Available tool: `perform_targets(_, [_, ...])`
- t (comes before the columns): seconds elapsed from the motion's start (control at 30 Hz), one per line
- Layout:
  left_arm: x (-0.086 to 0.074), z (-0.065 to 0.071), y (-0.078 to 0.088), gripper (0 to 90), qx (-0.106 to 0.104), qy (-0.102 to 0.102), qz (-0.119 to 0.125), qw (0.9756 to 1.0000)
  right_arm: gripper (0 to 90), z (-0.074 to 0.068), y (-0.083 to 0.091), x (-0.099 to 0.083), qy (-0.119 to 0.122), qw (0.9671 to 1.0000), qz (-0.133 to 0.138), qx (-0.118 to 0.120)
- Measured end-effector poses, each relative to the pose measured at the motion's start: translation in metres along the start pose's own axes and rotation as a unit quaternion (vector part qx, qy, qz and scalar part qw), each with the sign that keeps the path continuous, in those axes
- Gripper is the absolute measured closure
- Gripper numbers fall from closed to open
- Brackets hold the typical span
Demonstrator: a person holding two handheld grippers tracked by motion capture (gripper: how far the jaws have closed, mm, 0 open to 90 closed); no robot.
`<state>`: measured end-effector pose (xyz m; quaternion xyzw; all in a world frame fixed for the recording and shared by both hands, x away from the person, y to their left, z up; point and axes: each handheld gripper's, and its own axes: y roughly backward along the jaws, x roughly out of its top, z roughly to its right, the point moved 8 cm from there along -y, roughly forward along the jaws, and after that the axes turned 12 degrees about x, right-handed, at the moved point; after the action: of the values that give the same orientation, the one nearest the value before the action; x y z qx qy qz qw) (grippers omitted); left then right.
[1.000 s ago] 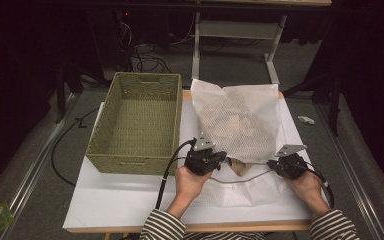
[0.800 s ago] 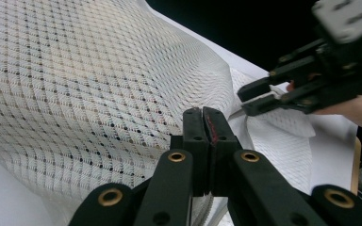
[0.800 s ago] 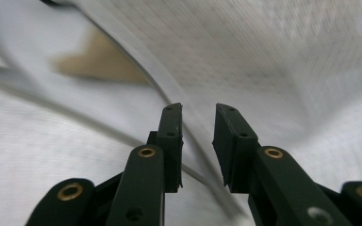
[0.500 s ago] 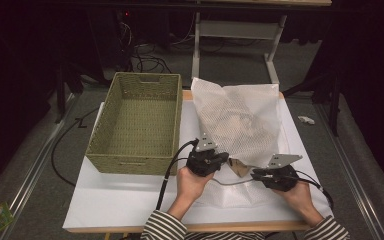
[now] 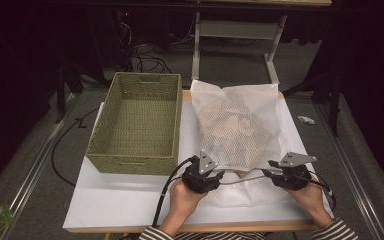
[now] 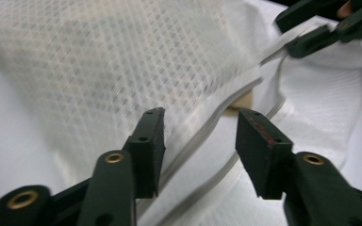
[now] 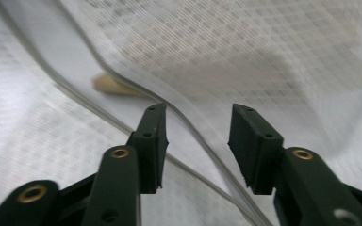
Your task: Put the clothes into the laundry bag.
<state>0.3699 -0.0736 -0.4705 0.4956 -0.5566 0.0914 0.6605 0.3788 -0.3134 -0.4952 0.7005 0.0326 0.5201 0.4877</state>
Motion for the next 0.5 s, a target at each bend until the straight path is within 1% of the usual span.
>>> perform_targets(0.03, [-0.004,-0.002,0.001,50.6,0.007,0.003,-0.002,1.0,52.8,0.003,0.001,-0.004,-0.007,0.9999,-0.007,-0.006])
perform_targets(0.07, [-0.008,-0.004,0.002,49.5,0.016,0.005,-0.006,0.9998,52.0,0.005,0.002,-0.007,-0.009,0.9998,-0.007,-0.013])
perform_targets(0.13, [-0.015,-0.007,0.002,48.0,0.037,0.002,-0.012,0.9993,50.0,0.01,0.002,-0.016,-0.022,0.9994,-0.02,-0.015])
perform_targets(0.17, [-0.019,-0.009,0.001,47.5,0.043,0.002,-0.016,0.999,48.8,0.011,0.002,-0.02,-0.03,0.9991,-0.026,-0.017])
perform_targets(0.23, [-0.027,-0.011,-0.003,47.2,0.054,0.002,-0.027,0.9982,49.5,0.014,0.002,-0.026,-0.041,0.9985,-0.031,-0.018])
perform_targets(0.3, [-0.034,-0.014,-0.007,47.4,0.06,0.013,-0.034,0.9975,53.4,0.017,0.003,-0.032,-0.052,0.9979,-0.035,-0.018])
perform_targets(0.37, [-0.039,-0.017,-0.011,48.3,0.066,0.02,-0.039,0.9969,59.2,0.019,0.003,-0.039,-0.062,0.9971,-0.04,-0.016])
perform_targets(0.43, [-0.042,-0.019,-0.014,49.4,0.069,0.026,-0.044,0.9963,64.6,0.021,0.002,-0.045,-0.067,0.9966,-0.047,-0.011])
perform_targets(0.5, [-0.045,-0.023,-0.016,51.8,0.074,0.031,-0.049,0.9956,70.7,0.022,0.003,-0.047,-0.077,0.9962,-0.041,-0.003])
